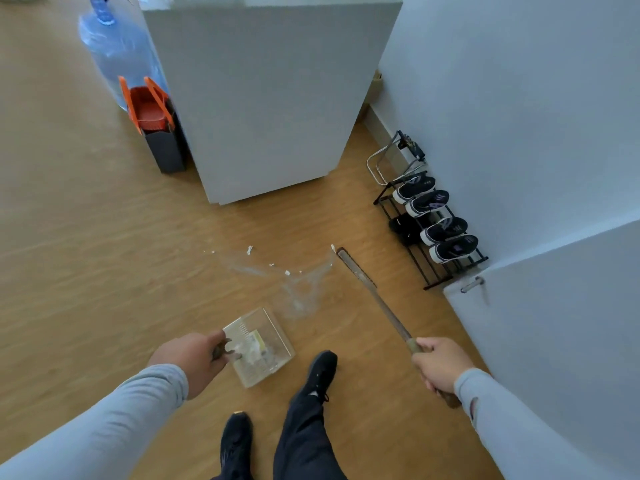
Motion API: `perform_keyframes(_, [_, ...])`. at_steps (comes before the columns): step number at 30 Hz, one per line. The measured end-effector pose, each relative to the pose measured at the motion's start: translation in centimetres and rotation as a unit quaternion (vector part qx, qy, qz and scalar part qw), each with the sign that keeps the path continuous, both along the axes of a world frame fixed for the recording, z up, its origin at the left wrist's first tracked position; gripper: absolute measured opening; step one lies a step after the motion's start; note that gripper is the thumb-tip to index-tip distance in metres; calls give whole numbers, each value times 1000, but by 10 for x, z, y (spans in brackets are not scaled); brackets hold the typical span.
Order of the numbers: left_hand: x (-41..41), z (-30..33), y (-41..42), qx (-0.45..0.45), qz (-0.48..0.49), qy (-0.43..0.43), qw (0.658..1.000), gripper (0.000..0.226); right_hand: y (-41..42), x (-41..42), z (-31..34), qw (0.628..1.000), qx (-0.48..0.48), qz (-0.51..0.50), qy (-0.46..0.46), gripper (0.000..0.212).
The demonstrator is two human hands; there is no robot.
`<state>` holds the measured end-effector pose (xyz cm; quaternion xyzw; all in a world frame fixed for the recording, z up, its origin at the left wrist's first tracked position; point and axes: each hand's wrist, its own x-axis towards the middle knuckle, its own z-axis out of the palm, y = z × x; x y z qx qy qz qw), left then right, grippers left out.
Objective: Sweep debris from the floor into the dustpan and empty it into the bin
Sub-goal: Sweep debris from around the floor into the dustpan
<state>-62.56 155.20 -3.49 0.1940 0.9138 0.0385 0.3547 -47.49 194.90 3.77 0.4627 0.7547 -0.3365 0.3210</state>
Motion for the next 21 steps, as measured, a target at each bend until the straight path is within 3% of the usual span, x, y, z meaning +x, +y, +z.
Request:
perform_keyframes(9, [-21,-21,34,-52,58,0,997,17,78,-149,-66,983,62,156,-79,62])
perform_keyframes(12, [-22,-22,38,-58,64,3,996,17,73,-140,-81,968,67,211,-114,62])
perform_keyframes(21, [-37,-19,45,-55,61,5,997,15,46,-44,-47,959,-18,212,-190,60])
